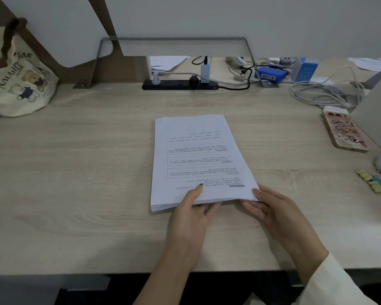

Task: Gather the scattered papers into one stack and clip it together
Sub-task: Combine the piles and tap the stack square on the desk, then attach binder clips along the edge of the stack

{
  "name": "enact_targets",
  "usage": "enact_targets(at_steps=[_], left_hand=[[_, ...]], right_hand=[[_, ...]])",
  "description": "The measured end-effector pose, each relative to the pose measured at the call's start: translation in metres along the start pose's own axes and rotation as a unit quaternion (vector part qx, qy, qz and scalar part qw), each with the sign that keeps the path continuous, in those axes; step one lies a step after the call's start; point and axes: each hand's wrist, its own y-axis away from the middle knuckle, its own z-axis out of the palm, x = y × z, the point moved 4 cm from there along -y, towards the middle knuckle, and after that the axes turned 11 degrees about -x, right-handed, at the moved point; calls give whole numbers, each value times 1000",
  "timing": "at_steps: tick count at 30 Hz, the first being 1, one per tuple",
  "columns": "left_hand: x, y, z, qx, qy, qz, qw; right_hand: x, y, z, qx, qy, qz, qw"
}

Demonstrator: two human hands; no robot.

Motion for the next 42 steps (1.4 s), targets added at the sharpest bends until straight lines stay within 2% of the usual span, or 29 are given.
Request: enact_targets(at_steps=[4, 15, 18, 20, 22, 23, 25, 27, 30, 32, 35, 38, 42], left_hand=[[-9, -4, 3, -2, -58, 8, 998], [-14, -6, 6, 1, -86, 6, 996], [-18, -8, 8, 2, -85, 9, 996], [-22, -10, 12, 1, -83, 14, 996], [-26, -13, 16, -3, -79, 21, 997], [-27, -14, 18, 0, -74, 24, 997], [-32, -17, 22, 8, -65, 28, 997], [-35, -21, 25, 10, -63, 29, 998], [-39, -25, 28, 13, -65, 31, 997], [-41, -28, 28, 20, -60, 31, 997], [-43, -31, 29, 27, -62, 30, 997], [-44, -31, 29, 33, -61, 28, 997], [-43, -30, 29, 30, -60, 26, 997]], right_hand=[[0, 1, 0, 0, 17, -7, 1000], [-7, 3, -1, 5, 128, -41, 991], [-10, 2, -10, 34, 148, -51, 987], [-15, 4, -25, 84, 171, -80, 978], [-27, 9, -51, 171, 252, -131, 943], [-36, 13, -64, 216, 327, -154, 907], [-56, 22, -89, 288, 478, -171, 812], [-74, 27, -113, 337, 565, -181, 731], [-92, 27, -150, 383, 648, -124, 646], [-90, 26, -170, 386, 676, -89, 621], [-88, 30, -175, 384, 686, -91, 612], [-89, 34, -162, 362, 681, -136, 621], [-87, 37, -151, 347, 675, -146, 634]])
